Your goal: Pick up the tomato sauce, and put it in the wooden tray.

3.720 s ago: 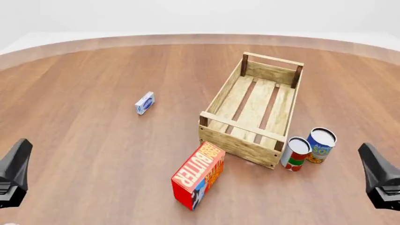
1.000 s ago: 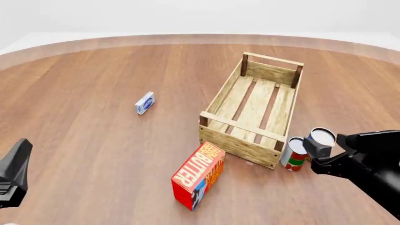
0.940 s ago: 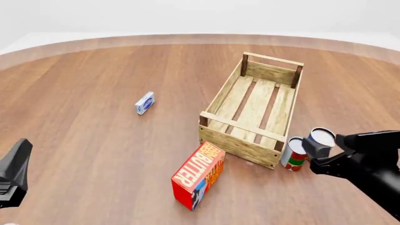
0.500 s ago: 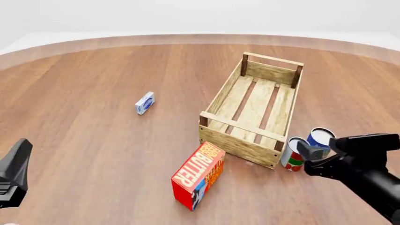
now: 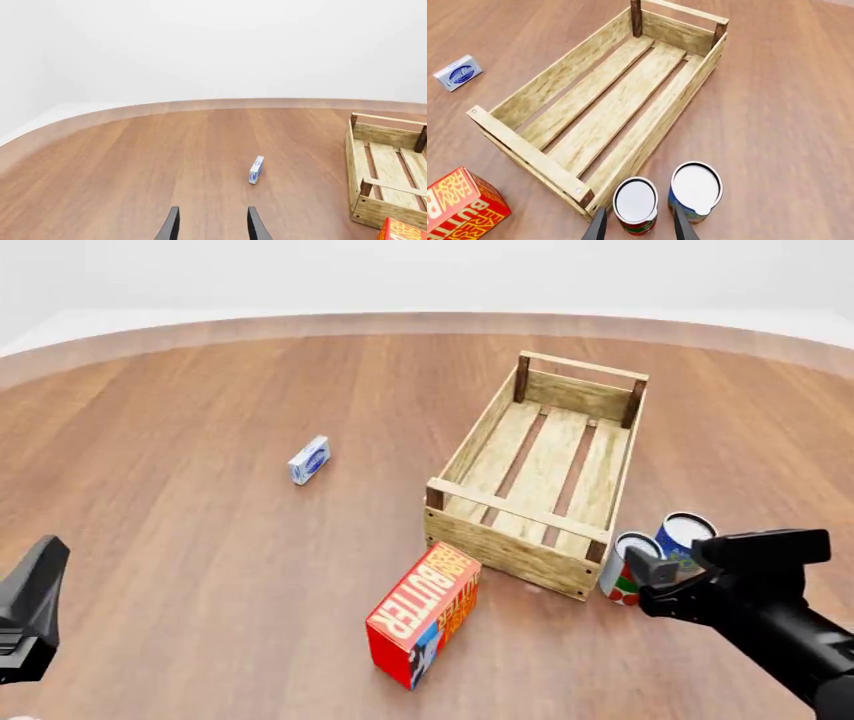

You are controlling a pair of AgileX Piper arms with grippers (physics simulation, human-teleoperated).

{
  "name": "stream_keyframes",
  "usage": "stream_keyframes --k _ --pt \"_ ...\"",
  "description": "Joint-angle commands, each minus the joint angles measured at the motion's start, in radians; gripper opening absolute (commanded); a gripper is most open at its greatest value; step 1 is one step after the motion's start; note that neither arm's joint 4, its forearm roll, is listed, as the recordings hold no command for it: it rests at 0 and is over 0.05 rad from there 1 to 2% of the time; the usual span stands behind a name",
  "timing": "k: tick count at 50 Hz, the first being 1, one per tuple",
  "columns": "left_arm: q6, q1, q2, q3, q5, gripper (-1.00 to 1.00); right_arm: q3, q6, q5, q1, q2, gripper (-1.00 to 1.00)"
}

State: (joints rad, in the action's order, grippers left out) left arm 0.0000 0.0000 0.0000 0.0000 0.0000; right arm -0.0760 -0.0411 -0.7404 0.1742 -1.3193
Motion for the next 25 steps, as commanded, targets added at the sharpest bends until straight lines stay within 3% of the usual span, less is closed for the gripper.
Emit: stream_keyframes --k 1,25 --pt "0.0 0.0 0.0 0.0 0.0 1.0 -0.004 0.001 -0.023 0.002 -0.033 1.0" --pt "0.0 0.0 0.0 0.0 0.0 1.0 -0.002 0.006 -0.062 0.002 -0.095 1.0"
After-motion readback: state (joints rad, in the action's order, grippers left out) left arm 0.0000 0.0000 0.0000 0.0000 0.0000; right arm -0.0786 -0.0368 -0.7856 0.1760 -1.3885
